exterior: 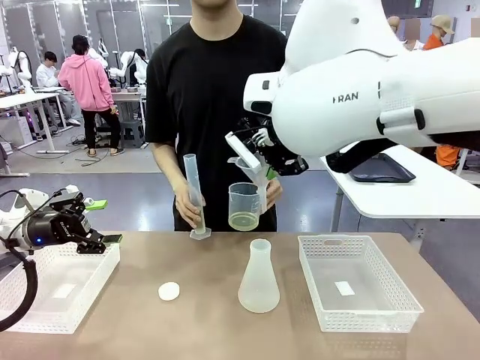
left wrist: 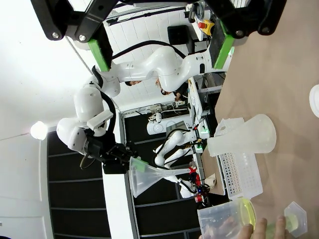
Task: Prepare the solutions needed for the experiment.
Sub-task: Pick up the Plastic Funnel and insert it into the Big flask.
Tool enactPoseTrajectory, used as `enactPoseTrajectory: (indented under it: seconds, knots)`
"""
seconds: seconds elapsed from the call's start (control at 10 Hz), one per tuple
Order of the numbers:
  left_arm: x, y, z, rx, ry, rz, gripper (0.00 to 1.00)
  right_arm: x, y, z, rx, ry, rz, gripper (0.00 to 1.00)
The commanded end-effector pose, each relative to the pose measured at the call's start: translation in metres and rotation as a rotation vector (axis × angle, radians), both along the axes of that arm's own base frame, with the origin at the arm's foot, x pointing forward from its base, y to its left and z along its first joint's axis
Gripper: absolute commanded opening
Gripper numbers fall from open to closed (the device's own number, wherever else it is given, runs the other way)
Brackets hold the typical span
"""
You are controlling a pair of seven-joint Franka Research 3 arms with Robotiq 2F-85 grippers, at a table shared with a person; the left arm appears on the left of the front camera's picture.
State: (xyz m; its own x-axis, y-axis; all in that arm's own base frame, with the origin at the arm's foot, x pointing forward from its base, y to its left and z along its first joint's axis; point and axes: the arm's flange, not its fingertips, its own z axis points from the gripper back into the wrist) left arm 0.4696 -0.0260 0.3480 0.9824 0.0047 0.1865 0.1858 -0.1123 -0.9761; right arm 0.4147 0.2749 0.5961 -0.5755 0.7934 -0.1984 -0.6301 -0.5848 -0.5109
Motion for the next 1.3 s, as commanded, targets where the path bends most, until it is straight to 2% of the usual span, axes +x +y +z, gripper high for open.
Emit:
enactPoseTrajectory:
  seconds: [0.0, 0.9, 1.2]
  knots:
    - [0.001, -0.001, 0.001, -0.011, -0.005, 0.009, 1.00, -0.005, -0.003, -0.014, 0.025, -0.018, 0.047, 0.05]
    - [0.001, -0.001, 0.001, -0.011, -0.005, 0.009, 1.00, -0.032, 0.005, -0.043, 0.079, 0.005, -0.004, 0.05]
    - [0.001, -0.001, 0.001, -0.011, -0.005, 0.009, 1.00, -0.030, -0.003, -0.053, 0.101, 0.028, -0.028, 0.05]
